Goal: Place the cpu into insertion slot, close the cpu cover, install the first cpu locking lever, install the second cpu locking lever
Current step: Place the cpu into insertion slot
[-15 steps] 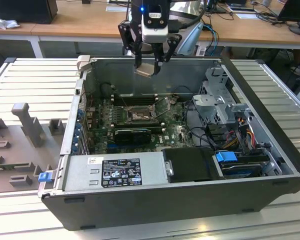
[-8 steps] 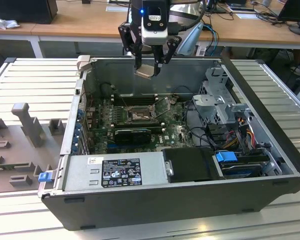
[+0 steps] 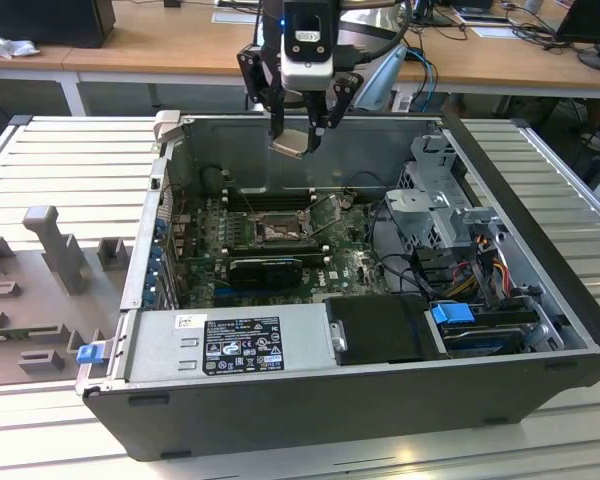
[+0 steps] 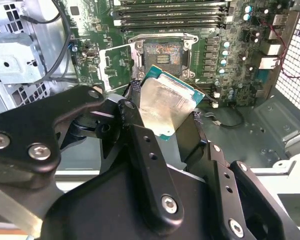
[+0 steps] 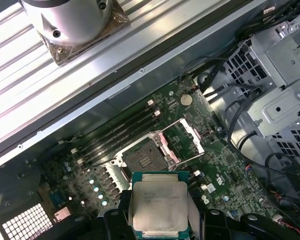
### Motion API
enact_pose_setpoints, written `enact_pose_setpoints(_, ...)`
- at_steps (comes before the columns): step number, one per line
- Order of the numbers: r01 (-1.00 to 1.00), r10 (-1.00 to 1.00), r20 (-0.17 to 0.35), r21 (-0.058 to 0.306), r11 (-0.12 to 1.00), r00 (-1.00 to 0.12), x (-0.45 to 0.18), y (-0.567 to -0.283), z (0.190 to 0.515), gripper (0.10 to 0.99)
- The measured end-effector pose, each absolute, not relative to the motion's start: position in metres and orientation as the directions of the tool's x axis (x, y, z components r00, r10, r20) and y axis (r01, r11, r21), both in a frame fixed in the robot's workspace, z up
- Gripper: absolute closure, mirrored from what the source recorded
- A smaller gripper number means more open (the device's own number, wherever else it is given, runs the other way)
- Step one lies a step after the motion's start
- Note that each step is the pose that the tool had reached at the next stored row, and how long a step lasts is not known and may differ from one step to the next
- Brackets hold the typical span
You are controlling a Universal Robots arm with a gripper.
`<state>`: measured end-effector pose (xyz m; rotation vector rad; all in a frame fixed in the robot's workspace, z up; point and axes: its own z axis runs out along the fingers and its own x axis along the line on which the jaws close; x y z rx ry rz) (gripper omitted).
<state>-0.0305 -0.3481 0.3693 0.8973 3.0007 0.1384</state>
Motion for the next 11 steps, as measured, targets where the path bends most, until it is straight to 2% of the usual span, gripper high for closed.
enact_pose_setpoints(11, 0.602, 0.603, 0.019, 0.086, 0.793, -0.797, -0.0306, -0.3481, 0.3687, 0.557)
